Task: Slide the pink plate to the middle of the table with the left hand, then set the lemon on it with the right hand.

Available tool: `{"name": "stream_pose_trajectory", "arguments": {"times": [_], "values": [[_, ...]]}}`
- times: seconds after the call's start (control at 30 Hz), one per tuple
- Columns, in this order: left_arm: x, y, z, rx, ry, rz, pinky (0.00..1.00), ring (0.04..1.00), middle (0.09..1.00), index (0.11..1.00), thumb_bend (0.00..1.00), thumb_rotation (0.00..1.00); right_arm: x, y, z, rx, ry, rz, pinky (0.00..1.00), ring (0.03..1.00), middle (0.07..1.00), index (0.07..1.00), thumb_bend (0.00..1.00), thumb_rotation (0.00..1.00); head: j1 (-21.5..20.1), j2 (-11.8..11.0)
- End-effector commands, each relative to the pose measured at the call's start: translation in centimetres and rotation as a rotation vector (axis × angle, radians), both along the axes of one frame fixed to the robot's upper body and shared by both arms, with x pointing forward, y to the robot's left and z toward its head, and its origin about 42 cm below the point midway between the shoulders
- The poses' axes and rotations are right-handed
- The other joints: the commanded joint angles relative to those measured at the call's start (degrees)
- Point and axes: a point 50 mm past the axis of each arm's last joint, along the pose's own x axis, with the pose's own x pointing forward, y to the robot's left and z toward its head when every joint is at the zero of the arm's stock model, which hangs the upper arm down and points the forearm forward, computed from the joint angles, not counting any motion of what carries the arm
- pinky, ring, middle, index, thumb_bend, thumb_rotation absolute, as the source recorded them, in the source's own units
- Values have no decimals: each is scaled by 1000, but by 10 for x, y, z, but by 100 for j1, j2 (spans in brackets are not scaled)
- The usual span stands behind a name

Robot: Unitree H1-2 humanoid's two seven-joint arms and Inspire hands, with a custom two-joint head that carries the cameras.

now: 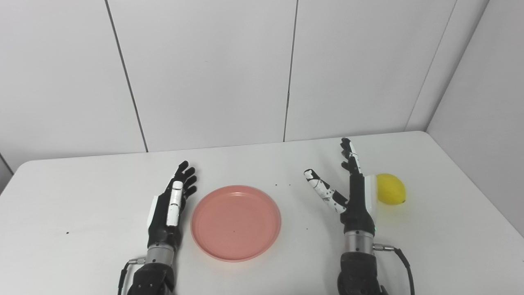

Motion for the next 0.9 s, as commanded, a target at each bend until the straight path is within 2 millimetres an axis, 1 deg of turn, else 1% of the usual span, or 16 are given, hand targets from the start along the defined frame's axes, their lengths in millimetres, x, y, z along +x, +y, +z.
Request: {"name": "stream_pose_trajectory", "arguments": {"times": [0.0,0.07,0.23,0.37,0.5,0.6,0.87], "values": [[-4,11,-10,-3,18,-1,898,911,914,905,536,1000,4,-7,21,-53,-57,-47,822,868,873,884,749,454,-45,-2],[-4,12,-9,-10,20,-7,907,917,919,911,533,1000,2,-11,23,-74,-52,-74,813,864,870,878,755,425,-122,-8],[-3,16,-11,-12,21,-15,923,926,927,920,541,1000,-3,-22,30,-142,-51,-137,792,847,858,869,764,392,-221,-6],[-3,18,-10,-11,21,-27,932,933,935,928,544,1000,-6,-32,35,-173,-38,-169,783,845,861,869,777,382,-330,-10],[-2,21,-11,-5,21,-38,941,939,944,938,539,1000,-9,-43,39,-190,-16,-206,765,845,867,864,798,327,-475,-13],[-1,24,-11,-5,21,-48,946,946,950,947,553,1000,-11,-52,41,-193,20,-235,740,839,868,861,835,335,-546,-24],[0,27,-11,-21,33,-67,961,958,960,958,549,1000,-12,-74,41,-227,89,-295,710,819,859,854,849,337,-632,-25]]}}
